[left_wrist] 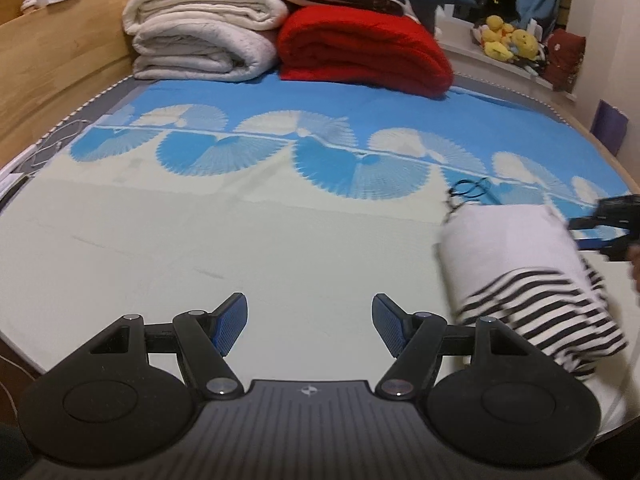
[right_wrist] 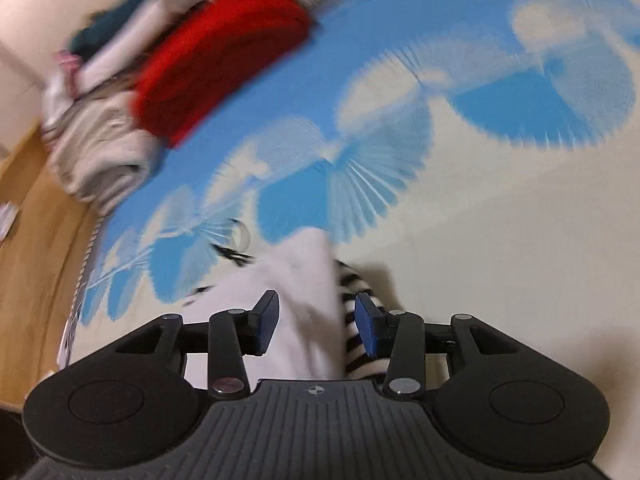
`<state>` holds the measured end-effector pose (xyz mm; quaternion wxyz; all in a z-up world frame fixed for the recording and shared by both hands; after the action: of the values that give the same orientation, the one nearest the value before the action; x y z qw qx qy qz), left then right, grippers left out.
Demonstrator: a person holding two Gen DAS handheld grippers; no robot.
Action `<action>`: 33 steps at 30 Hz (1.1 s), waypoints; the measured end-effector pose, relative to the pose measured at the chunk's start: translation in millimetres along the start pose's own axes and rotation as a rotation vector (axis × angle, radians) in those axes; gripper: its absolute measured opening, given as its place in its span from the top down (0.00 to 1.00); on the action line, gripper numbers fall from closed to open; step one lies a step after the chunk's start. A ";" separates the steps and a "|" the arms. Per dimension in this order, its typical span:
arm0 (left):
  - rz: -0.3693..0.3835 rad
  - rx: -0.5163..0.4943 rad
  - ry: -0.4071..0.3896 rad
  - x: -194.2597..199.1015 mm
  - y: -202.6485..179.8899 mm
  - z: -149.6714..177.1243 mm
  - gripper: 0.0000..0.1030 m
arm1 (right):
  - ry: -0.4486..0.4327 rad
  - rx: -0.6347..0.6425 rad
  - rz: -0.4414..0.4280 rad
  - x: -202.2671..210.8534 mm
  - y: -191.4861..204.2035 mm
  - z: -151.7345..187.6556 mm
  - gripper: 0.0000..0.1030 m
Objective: Fold small clothes
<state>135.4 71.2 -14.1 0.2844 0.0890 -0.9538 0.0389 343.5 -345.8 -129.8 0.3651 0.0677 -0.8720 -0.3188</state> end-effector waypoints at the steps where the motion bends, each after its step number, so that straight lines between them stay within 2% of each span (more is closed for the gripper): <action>1: 0.018 0.011 0.005 -2.0 -14.8 -3.9 0.28 | 0.002 -0.021 -0.004 -4.9 -0.2 -0.8 0.56; 3: 0.054 0.039 0.022 -8.9 -44.7 -8.5 0.27 | 0.017 -0.023 -0.012 -14.3 1.3 0.3 0.57; 5: 0.096 0.070 0.051 -20.4 -78.7 -9.7 0.25 | 0.023 -0.024 -0.050 -17.6 6.4 -1.4 0.80; 6: 0.118 0.084 0.067 -27.8 -98.5 -9.1 0.24 | 0.026 -0.031 -0.087 -14.2 11.2 -2.5 0.97; 8: 0.150 0.095 0.094 -40.8 -131.8 -5.9 0.24 | -0.040 -0.066 -0.139 3.2 15.7 -21.4 0.97; 10: 0.178 0.109 0.118 -52.0 -160.3 2.5 0.22 | -0.149 -0.178 -0.245 37.1 15.3 -52.4 0.98; 11: 0.197 0.120 0.143 -58.3 -173.8 11.5 0.22 | -0.188 -0.197 -0.255 48.4 9.2 -61.9 0.98; 12: 0.217 0.124 0.176 -62.9 -184.3 21.5 0.21 | -0.212 -0.175 -0.186 52.8 -6.2 -65.7 0.98; 14: 0.268 0.074 0.246 -71.1 -205.8 49.0 0.21 | -0.162 -0.177 -0.015 41.9 -45.0 -54.4 0.98; 15: 0.265 0.010 0.284 -74.4 -210.8 64.8 0.21 | -0.116 -0.207 0.034 33.8 -62.5 -45.0 0.98; 16: 0.250 -0.059 0.324 -77.1 -211.7 81.5 0.20 | -0.078 -0.222 0.048 27.6 -72.1 -37.4 0.98; 18: 0.272 -0.062 0.321 -75.5 -207.0 89.6 0.19 | -0.044 -0.221 0.033 24.1 -74.8 -28.2 0.98; 20: 0.278 -0.026 0.333 -74.1 -196.9 87.4 0.18 | -0.050 -0.187 0.010 29.1 -66.5 -27.1 0.96; 21: 0.271 -0.022 0.326 -73.6 -191.5 84.4 0.18 | -0.057 -0.178 -0.007 34.1 -61.8 -27.4 0.91; 23: 0.263 -0.028 0.302 -71.9 -183.1 77.4 0.18 | -0.066 -0.173 -0.047 47.0 -55.4 -26.8 0.91; 24: 0.265 -0.018 0.294 -71.2 -180.1 75.4 0.18 | -0.061 -0.169 -0.070 53.1 -53.9 -24.7 0.82; 25: 0.270 0.003 0.290 -70.6 -177.4 74.2 0.18 | -0.053 -0.157 -0.097 59.6 -52.4 -21.4 0.69; 26: 0.274 0.026 0.288 -70.5 -175.1 74.1 0.18 | -0.042 -0.132 -0.121 66.5 -50.4 -16.4 0.65; 31: 0.271 0.137 0.268 -63.4 -169.7 76.8 0.18 | 0.105 0.051 -0.235 90.2 -34.9 37.7 0.61; 33: 0.272 0.169 0.266 -60.0 -169.1 79.2 0.18 | 0.143 0.113 -0.218 97.8 -39.8 59.1 0.61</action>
<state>174.8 -95.7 -109.2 0.3914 -0.0230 -0.9044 0.1683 227.9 -381.5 -127.1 0.3851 0.2050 -0.8479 -0.3011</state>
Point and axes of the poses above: each gripper's, at about its wrist camera, not at the fingertips, and x roughly against the way its jaws point, y to its left, z to its underside, the point moved 10 cm from there along -x, roughly the way its jaws point, and after that the axes turned 13 degrees about -y, right-handed, at the moved point
